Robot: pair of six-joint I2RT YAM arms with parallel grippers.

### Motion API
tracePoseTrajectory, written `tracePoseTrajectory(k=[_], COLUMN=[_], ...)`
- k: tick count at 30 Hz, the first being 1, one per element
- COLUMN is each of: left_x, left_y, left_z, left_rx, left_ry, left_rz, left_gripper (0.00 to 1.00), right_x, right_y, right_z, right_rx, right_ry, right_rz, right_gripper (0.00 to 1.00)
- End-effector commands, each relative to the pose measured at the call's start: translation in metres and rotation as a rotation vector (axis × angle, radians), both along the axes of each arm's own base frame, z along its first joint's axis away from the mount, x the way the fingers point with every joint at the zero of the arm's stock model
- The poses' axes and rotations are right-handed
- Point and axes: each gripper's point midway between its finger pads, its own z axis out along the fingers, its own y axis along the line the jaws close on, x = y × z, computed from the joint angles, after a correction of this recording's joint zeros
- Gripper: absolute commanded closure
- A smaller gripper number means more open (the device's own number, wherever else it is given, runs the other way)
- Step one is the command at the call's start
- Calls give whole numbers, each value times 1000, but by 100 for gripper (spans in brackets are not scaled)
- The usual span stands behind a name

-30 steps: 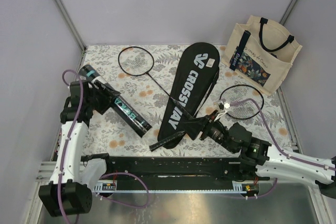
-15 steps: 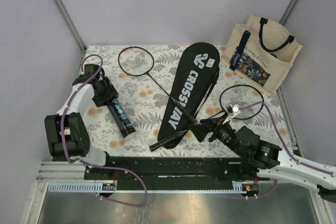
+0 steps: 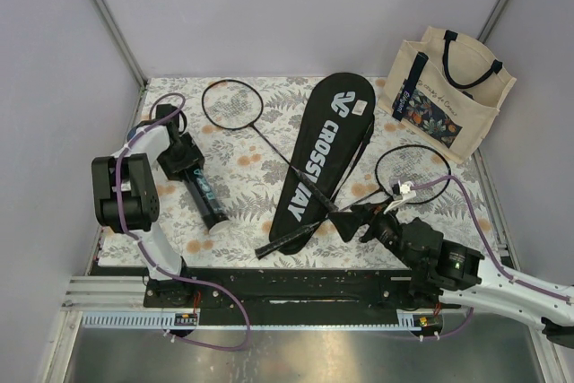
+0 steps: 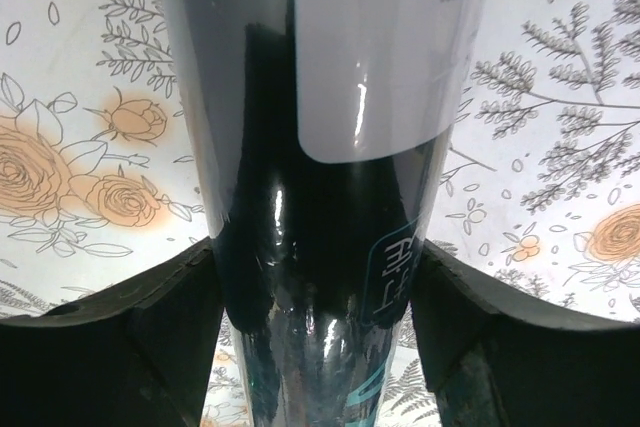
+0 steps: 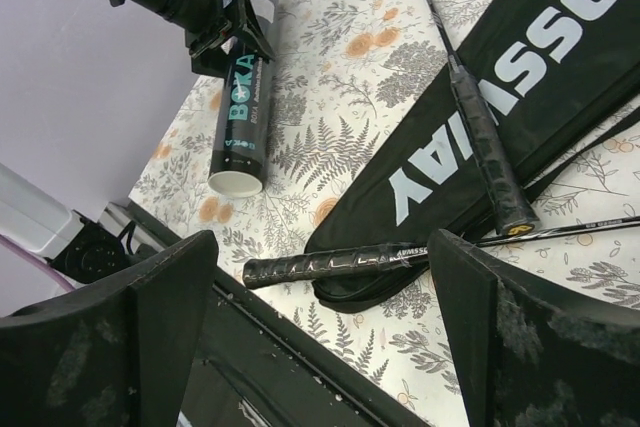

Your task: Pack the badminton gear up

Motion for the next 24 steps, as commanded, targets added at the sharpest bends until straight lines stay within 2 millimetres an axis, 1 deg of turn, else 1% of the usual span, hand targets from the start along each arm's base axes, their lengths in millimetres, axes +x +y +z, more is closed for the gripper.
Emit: tracePoseTrajectory(k=[1,3,6,9,12,14,15,17,19,20,22,24], left_x=[11,10,9,6,-1,-10,-17,-30,-48,-56,-73,-93], left_y=[9,10,10,2,-13,-36,-50,-77,-95,-110,-139,-169], left_z=[20,30,52,80,110,129,143,152,148,146,139,126], left_rx=[42,56,72,101,133,103,72,12,-5,-35,-101,-174], left_ry=[-39,-58,-120,-187,-268,-346,-404,-473,-500,-519,-542,-538], left_rz=[1,-3,-20,-73,-104,-164,-207,-274,-287,-325,-401,-494], left_gripper=[24,20,16,15,14,15,16,17,18,19,21,24], right_x=[7,7,8,10,15,18,21,29,35,39,42,44], right_y=[-11,-11,-10,-7,-6,-6,-9,-18,-21,-22,-16,-11], right_z=[-3,-7,-15,-27,-43,-48,-52,-62,-71,-78,-91,-109], right_rx=[3,5,7,10,-46,-137,-190,-239,-230,-220,-185,-171], right_ry=[16,34,74,130,151,118,104,131,195,237,321,397], right_rz=[-77,-87,-102,-131,-161,-157,-172,-242,-272,-287,-282,-280], right_gripper=[5,6,6,6,6,7,6,9,11,12,14,15])
